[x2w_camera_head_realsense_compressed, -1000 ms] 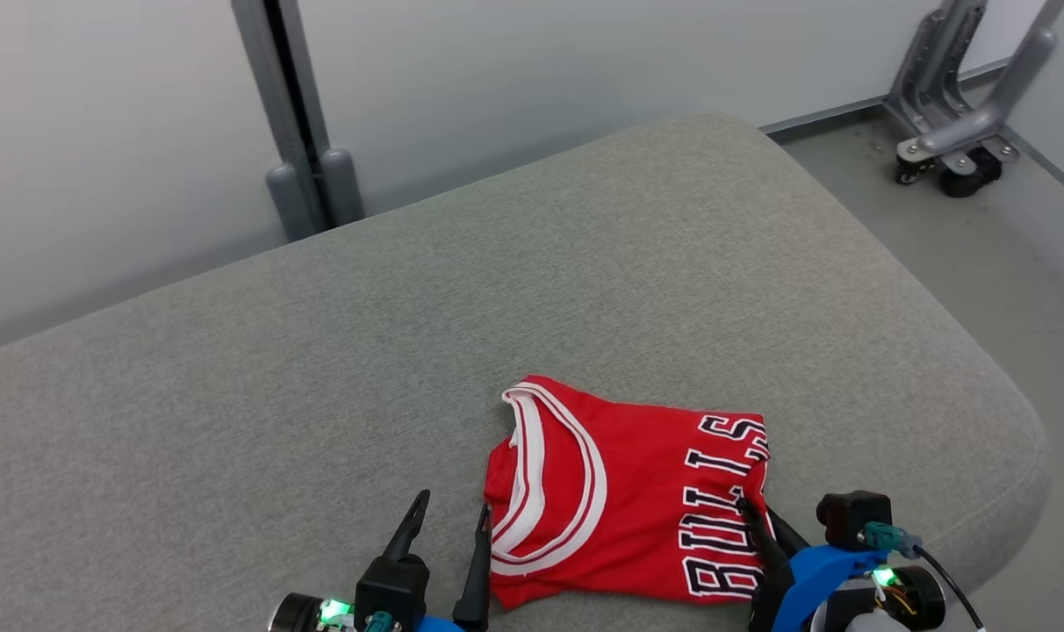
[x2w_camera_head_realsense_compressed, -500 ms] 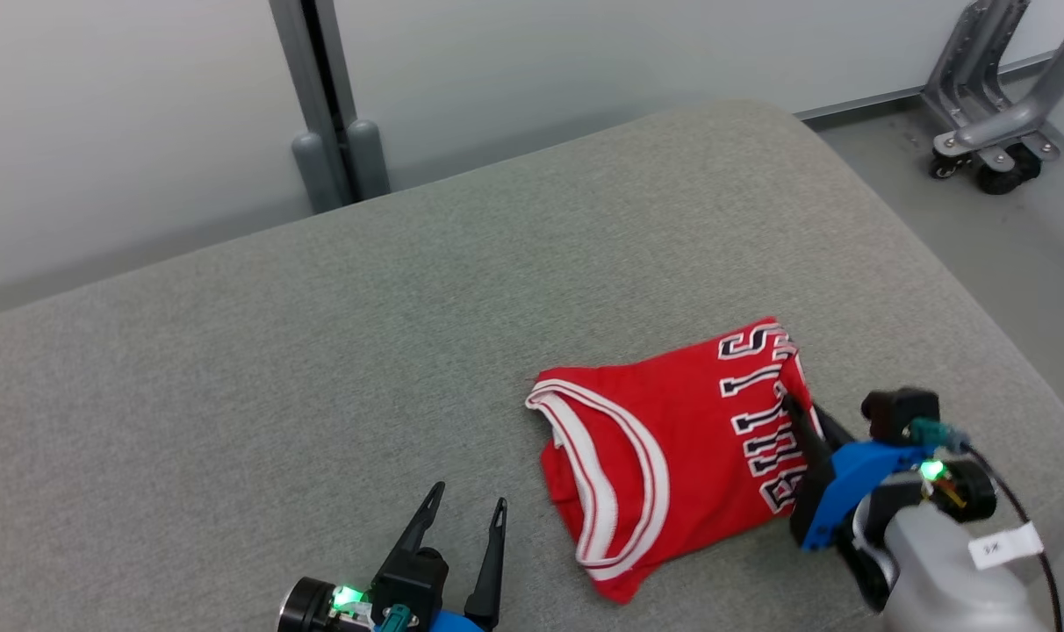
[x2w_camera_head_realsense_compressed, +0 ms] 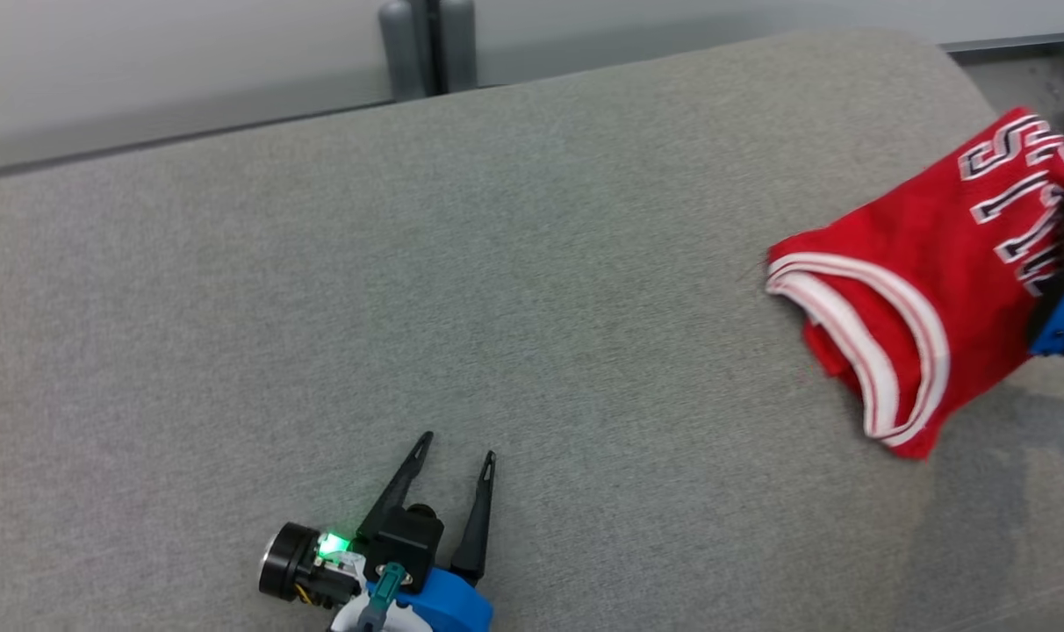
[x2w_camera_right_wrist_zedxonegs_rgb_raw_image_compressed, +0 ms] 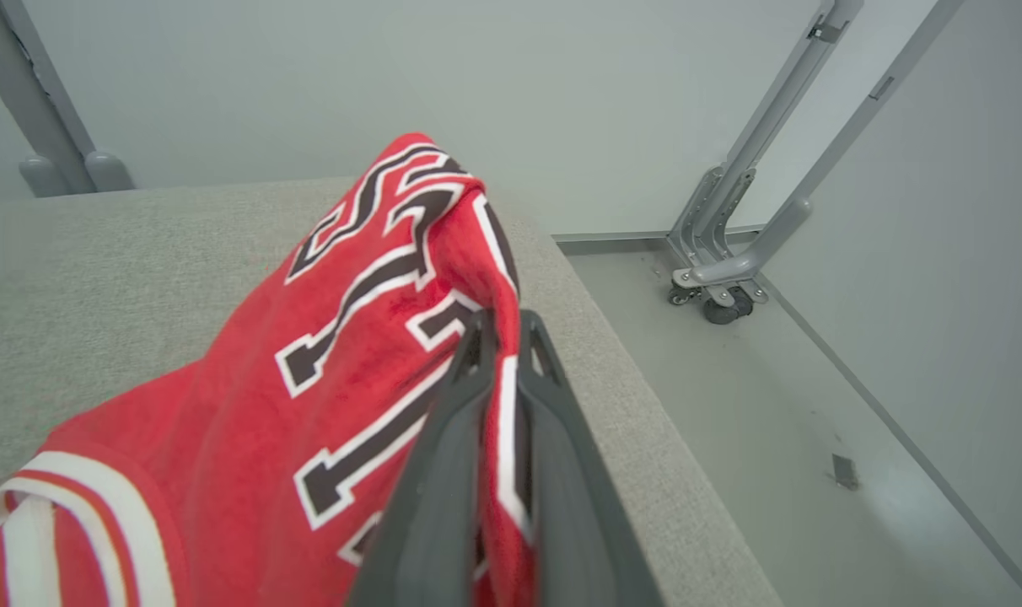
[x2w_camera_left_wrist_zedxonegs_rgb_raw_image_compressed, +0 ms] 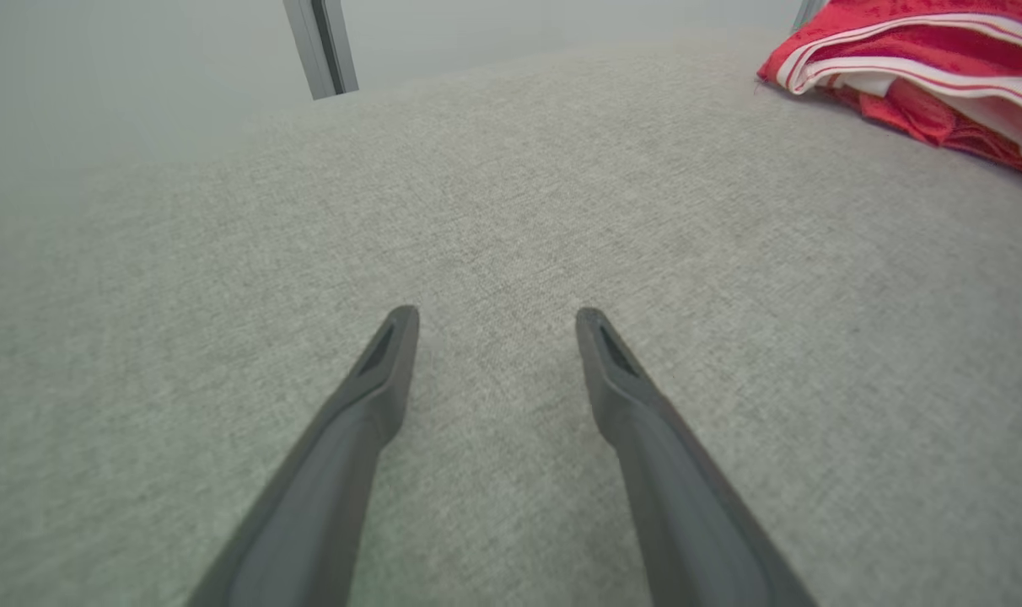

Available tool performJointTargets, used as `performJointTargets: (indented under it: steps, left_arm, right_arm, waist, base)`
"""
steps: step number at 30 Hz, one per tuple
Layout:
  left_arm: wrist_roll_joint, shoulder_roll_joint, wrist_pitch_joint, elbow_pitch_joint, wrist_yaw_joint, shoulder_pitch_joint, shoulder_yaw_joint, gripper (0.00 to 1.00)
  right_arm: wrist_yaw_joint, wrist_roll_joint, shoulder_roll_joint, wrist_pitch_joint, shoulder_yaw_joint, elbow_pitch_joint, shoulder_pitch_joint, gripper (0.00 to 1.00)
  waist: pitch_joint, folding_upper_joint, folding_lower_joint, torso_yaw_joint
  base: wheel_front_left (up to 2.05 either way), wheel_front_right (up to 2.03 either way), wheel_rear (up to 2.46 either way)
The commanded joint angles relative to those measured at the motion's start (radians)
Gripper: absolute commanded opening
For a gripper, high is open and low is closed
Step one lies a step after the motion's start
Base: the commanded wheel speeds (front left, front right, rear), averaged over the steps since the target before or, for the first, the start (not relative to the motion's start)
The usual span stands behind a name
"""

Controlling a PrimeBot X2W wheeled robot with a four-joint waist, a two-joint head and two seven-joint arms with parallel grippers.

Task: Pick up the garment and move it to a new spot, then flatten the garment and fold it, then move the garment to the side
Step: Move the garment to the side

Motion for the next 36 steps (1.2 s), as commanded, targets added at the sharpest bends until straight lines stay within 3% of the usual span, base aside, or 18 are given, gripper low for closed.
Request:
performJointTargets:
  steps: [1,8,9,10,13,18,26,31,36]
  left_arm:
    - [0.011,0.004,0.000,-0.005,-0.005,-0.022,0.009,1.00]
    - [0.025,0.005,0.000,-0.006,-0.009,-0.046,0.024,1.00]
    - [0.026,0.005,0.000,-0.006,-0.008,-0.047,0.027,1.00]
    - [0.027,0.004,0.000,-0.006,-0.007,-0.048,0.031,1.00]
    - [0.020,0.003,0.000,-0.010,0.003,-0.049,0.043,1.00]
    - [0.002,0.000,0.000,-0.018,0.024,-0.043,0.082,1.00]
    - [-0.020,-0.001,0.000,-0.041,0.059,-0.014,0.190,1.00]
    - [-0.034,-0.003,0.000,-0.054,0.075,0.003,0.249,1.00]
    - [-0.051,-0.006,0.000,-0.051,0.077,0.037,0.298,1.00]
  right_arm:
    - [-0.001,-0.030,-0.040,-0.004,-0.042,0.007,-0.021,0.00]
    - [-0.001,-0.187,-0.111,-0.005,-0.240,0.017,-0.027,0.00]
    - [-0.001,-0.213,-0.106,-0.005,-0.260,0.017,-0.025,0.40]
    - [-0.001,-0.232,-0.100,-0.005,-0.288,0.009,-0.025,1.00]
    - [-0.001,-0.307,-0.063,-0.004,-0.356,-0.044,-0.006,1.00]
    - [-0.001,-0.371,0.059,-0.004,-0.402,-0.204,0.031,1.00]
    - [-0.001,-0.247,0.248,-0.004,-0.250,-0.438,0.187,1.00]
    - [-0.001,-0.128,0.301,-0.004,-0.169,-0.527,0.333,1.00]
    - [-0.001,-0.089,0.322,-0.004,-0.096,-0.575,0.466,1.00]
  waist:
    - [0.029,0.0000,-0.0001,0.028]
    - [0.050,0.0000,-0.0001,0.044]
    - [0.051,0.0000,-0.0001,0.043]
    - [0.051,0.0000,-0.0001,0.042]
    - [0.049,0.0000,-0.0001,0.038]
    - [0.030,0.0000,-0.0001,0.037]
    - [-0.017,0.0000,-0.0001,0.065]
    - [-0.044,0.0000,-0.0001,0.107]
    - [-0.081,0.0000,-0.0001,0.150]
  base:
    - [0.00,0.00,0.00]
    - [0.00,0.00,0.00]
    - [0.00,0.00,0.00]
    - [0.00,0.00,0.00]
    - [0.00,0.00,0.00]
    - [0.00,0.00,0.00]
    - [0.00,0.00,0.00]
    - [0.00,0.00,0.00]
    - [0.00,0.00,0.00]
